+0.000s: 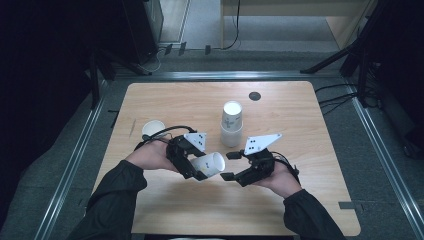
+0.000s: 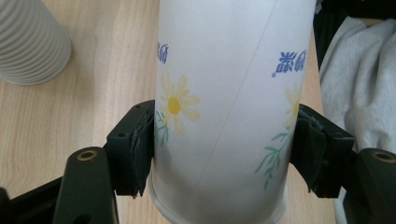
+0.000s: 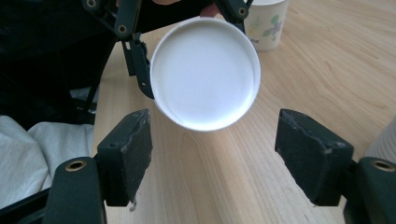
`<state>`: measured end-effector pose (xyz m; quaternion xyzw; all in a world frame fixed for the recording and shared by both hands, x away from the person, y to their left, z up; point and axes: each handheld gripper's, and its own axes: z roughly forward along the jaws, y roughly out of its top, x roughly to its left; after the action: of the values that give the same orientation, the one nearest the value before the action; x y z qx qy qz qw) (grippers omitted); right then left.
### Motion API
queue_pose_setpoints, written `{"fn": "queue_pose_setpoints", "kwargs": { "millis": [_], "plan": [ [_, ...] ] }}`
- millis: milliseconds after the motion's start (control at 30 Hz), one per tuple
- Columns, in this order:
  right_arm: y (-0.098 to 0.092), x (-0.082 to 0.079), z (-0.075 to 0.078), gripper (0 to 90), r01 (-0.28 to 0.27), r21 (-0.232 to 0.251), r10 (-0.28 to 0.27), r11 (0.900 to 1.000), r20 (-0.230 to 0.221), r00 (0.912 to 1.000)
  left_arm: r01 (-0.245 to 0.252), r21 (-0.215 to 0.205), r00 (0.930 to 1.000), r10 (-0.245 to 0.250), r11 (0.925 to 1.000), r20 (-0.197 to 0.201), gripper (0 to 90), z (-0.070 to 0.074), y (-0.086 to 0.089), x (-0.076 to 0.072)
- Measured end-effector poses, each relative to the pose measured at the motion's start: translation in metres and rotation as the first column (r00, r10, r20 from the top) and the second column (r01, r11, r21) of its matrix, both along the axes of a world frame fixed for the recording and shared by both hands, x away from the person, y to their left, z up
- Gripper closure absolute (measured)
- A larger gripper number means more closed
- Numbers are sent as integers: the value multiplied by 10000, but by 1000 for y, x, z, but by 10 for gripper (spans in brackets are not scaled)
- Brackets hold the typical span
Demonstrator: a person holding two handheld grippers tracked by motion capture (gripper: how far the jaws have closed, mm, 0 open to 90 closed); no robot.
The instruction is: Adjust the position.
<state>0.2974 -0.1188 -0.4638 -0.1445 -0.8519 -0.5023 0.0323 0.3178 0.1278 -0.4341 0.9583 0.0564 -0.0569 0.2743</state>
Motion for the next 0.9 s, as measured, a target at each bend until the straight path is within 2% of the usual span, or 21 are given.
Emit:
{"fn": "queue_pose_setpoints", "kwargs": {
  "millis": [67, 133, 267, 467, 633, 700, 900],
  "plan": [
    [1, -1, 0, 275, -148, -48, 148, 9999, 39, 9999, 48, 139, 10000, -48, 9999, -64, 300, -3, -1, -1],
    [3, -1, -1, 273, -221, -108, 222, 9997, 81, 9997, 209, 565, 9998, -206, 9982, -54, 300, -8, -3, -1],
    [6, -2, -2, 272, -343, -215, 344, 9992, 74, 9994, 149, 822, 9999, -144, 9965, -66, 300, -11, -6, -1],
    [19, 1, -7, 272, -597, -233, 594, 9979, -122, 9982, 188, 1165, 9996, -211, 9930, 178, 298, -10, -10, -5],
    [27, 5, -8, 275, -791, -214, 788, 9966, -170, 9967, 491, 1380, 9979, -543, 9892, 345, 298, -8, -15, -10],
    [29, 4, -8, 283, -842, -227, 837, 9962, -211, 9963, 476, 1419, 9980, -530, 9887, 349, 298, -8, -16, -11],
    [32, 1, -8, 350, -1133, -315, 1130, 9931, -119, 9935, 536, 1283, 9976, -588, 9903, 368, 300, -5, -15, -12]
  ]
}}
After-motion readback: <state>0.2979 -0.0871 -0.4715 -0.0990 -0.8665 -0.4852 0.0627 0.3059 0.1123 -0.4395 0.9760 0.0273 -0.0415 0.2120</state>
